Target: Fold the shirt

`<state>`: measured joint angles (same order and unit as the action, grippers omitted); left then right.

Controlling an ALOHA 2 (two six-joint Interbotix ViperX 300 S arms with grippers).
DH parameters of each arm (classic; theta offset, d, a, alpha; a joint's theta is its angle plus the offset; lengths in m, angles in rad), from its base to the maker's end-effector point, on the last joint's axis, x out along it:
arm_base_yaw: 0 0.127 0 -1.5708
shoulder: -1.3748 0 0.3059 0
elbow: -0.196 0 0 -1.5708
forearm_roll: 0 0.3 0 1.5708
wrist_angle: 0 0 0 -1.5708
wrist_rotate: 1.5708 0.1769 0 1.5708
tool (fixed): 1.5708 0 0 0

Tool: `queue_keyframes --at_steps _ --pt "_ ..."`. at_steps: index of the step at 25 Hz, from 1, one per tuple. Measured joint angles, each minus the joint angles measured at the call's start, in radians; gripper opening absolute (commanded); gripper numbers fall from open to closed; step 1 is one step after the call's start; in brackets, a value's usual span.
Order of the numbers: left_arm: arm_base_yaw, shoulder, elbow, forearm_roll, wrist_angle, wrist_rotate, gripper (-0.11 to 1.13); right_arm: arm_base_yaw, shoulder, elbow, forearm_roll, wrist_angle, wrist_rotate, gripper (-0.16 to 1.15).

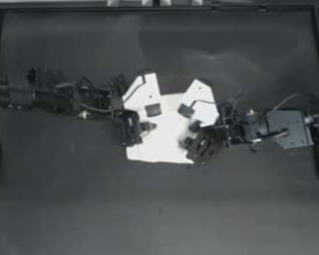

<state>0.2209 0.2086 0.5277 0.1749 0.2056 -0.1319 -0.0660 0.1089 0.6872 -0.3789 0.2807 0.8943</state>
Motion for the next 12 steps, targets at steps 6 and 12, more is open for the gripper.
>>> queue_keyframes --at_steps 6,12 --pt "-0.04 -0.015 0.011 -0.034 0.035 -0.003 0.87 0.035 -0.002 0.002 0.005 0.015 0.0 0.85" --pt "-0.08 -0.043 0.044 -0.094 0.044 -0.003 0.87 0.075 0.0 -0.003 0.026 0.028 0.0 0.85"
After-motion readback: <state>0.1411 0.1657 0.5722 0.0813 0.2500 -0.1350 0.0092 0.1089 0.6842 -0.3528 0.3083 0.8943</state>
